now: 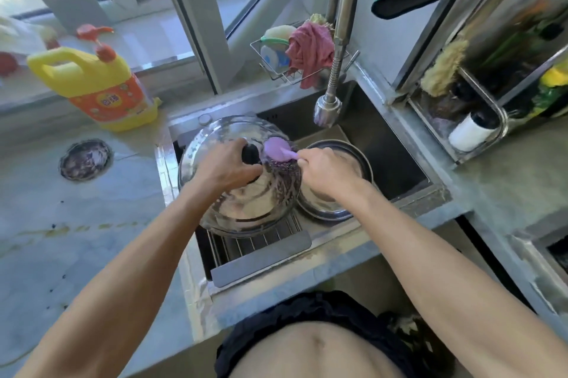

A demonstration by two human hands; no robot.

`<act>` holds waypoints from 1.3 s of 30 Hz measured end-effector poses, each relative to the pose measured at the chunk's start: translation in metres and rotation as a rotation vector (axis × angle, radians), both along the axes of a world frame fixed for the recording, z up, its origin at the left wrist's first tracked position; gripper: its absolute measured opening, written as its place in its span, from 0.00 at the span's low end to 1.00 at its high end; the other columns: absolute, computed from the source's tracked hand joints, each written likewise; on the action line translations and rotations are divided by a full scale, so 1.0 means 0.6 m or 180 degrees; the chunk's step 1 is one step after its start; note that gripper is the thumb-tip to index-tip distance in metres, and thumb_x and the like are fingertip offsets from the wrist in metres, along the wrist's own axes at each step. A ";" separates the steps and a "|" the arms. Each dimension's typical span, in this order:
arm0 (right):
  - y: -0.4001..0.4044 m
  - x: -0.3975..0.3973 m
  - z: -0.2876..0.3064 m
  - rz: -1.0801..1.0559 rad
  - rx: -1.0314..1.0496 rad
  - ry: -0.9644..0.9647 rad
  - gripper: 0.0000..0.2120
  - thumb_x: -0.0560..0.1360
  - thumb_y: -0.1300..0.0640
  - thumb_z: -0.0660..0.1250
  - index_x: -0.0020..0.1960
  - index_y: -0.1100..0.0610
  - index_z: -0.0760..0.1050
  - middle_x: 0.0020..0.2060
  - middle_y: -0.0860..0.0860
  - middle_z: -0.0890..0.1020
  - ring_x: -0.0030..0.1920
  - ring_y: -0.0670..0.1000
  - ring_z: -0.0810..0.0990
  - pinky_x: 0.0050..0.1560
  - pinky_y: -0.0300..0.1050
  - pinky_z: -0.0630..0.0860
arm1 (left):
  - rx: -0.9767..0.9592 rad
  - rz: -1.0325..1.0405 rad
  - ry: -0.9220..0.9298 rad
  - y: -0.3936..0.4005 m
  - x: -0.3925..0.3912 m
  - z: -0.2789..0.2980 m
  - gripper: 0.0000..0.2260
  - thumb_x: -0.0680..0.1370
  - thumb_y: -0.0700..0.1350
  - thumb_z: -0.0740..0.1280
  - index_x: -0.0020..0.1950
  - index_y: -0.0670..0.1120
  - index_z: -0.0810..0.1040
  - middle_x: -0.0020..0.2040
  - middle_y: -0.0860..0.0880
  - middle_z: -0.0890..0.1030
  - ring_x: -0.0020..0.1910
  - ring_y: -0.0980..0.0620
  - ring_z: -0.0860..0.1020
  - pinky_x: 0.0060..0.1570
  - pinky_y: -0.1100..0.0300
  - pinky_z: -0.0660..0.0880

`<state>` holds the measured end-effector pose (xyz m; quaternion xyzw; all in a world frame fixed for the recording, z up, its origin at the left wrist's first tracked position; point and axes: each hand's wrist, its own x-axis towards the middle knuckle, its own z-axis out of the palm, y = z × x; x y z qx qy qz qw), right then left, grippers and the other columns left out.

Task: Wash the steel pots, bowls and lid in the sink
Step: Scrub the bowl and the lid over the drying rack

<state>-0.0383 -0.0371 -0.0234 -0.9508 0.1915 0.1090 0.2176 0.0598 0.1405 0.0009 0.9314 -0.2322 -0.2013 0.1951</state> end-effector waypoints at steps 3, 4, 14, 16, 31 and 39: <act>0.018 -0.010 -0.008 0.0055 -0.0322 0.0068 0.12 0.79 0.59 0.58 0.60 0.57 0.76 0.52 0.58 0.81 0.51 0.61 0.80 0.40 0.47 0.68 | -0.0042 -0.0168 -0.0062 0.007 -0.002 0.007 0.07 0.74 0.46 0.72 0.47 0.46 0.76 0.38 0.52 0.76 0.40 0.49 0.76 0.34 0.59 0.71; 0.032 -0.015 -0.010 0.0233 -0.0278 0.0046 0.12 0.80 0.59 0.58 0.60 0.57 0.75 0.52 0.59 0.81 0.50 0.62 0.80 0.40 0.48 0.68 | -0.0051 -0.0189 -0.0134 0.009 -0.001 0.006 0.07 0.74 0.46 0.72 0.47 0.45 0.77 0.38 0.51 0.77 0.39 0.48 0.76 0.34 0.60 0.70; 0.030 0.003 -0.006 0.0523 -0.0303 0.0127 0.14 0.79 0.59 0.57 0.63 0.55 0.74 0.54 0.59 0.80 0.53 0.63 0.80 0.41 0.49 0.69 | 0.0401 -0.0655 0.0061 0.027 0.016 -0.024 0.13 0.73 0.42 0.72 0.57 0.47 0.78 0.48 0.46 0.80 0.49 0.41 0.78 0.42 0.55 0.70; 0.008 0.010 -0.005 0.0172 -0.0455 0.0140 0.15 0.78 0.62 0.57 0.63 0.58 0.74 0.55 0.59 0.80 0.54 0.63 0.80 0.41 0.48 0.68 | 0.0561 -0.0769 -0.0062 0.024 0.020 -0.024 0.17 0.74 0.39 0.70 0.62 0.48 0.78 0.52 0.45 0.81 0.52 0.40 0.79 0.46 0.53 0.74; 0.006 0.076 0.008 0.0674 -0.0657 0.0207 0.17 0.80 0.61 0.57 0.67 0.56 0.72 0.58 0.60 0.79 0.56 0.64 0.79 0.46 0.52 0.71 | -0.0775 0.0898 -0.0210 0.052 -0.035 -0.104 0.20 0.74 0.46 0.76 0.64 0.45 0.77 0.55 0.46 0.83 0.51 0.46 0.81 0.50 0.52 0.77; 0.028 0.148 0.030 0.0738 -0.0969 0.0450 0.16 0.80 0.61 0.57 0.67 0.57 0.73 0.61 0.58 0.79 0.58 0.61 0.79 0.51 0.52 0.74 | -0.1099 0.1385 -0.0134 0.058 -0.049 -0.116 0.22 0.76 0.40 0.73 0.69 0.43 0.76 0.52 0.48 0.82 0.48 0.48 0.80 0.53 0.51 0.78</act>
